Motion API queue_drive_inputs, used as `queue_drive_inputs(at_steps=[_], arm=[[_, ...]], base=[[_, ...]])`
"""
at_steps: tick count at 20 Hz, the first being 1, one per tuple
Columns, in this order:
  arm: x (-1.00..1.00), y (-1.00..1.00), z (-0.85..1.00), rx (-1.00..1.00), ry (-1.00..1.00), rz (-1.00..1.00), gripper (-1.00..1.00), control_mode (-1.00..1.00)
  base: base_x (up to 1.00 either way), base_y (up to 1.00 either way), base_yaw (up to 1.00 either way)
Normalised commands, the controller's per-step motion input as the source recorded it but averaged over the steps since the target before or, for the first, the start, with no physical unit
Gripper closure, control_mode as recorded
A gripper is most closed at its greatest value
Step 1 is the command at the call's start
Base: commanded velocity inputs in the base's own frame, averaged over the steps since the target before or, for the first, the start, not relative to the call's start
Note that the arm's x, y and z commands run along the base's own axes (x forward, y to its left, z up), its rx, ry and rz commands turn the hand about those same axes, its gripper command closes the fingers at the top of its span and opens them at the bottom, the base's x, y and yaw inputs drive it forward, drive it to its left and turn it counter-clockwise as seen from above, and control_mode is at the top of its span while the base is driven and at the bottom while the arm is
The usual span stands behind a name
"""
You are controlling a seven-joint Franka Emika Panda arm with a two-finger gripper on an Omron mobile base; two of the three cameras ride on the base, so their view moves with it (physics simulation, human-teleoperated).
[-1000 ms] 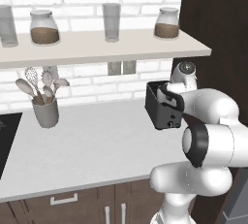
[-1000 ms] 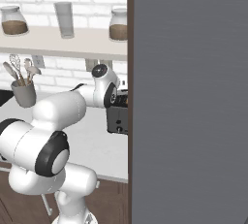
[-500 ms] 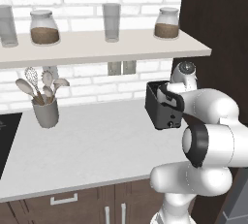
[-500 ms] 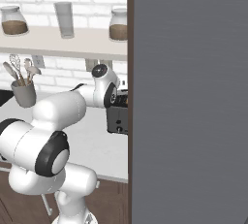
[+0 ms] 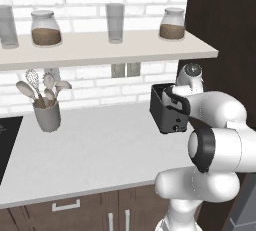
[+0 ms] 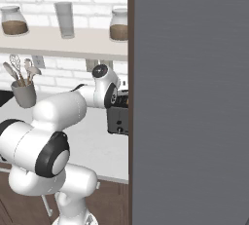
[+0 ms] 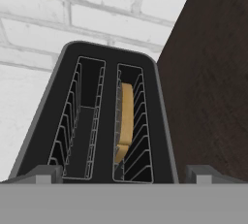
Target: Start the toaster. Once the lever pops up, take the bread to the plate on the dining counter.
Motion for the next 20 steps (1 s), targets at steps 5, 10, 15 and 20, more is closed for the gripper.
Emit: queue_drive_inputs(at_steps=[5, 10, 15, 20], arm=[[0.00, 0.00, 0.00, 0.00, 0.00, 0.00, -1.00, -1.00], [0.00, 0.00, 0.00, 0.00, 0.00, 0.00, -1.00, -1.00], [0.00, 0.00, 0.00, 0.00, 0.00, 0.00, -1.00, -1.00], [0.00, 0.00, 0.00, 0.00, 0.00, 0.00, -1.00, -1.00]], base=[[0.00, 0.00, 0.00], [0.00, 0.00, 0.00], [0.00, 0.00, 0.00], [0.00, 0.00, 0.00]])
